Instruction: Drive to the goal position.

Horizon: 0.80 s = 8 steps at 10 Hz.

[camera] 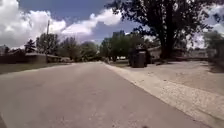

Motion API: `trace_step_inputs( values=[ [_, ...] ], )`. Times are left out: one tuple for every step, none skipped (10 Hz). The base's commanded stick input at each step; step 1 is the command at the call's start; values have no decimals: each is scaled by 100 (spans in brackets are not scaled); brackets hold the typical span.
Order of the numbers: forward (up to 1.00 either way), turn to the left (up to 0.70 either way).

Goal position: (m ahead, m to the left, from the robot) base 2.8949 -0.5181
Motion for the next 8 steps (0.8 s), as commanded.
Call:
trace_step_inputs(
  values=[
    [70,0],
    [70,0],
    [70,0],
    [70,0],
    [70,0],
    [70,0],
    [70,0],
    [70,0]
  ],
)
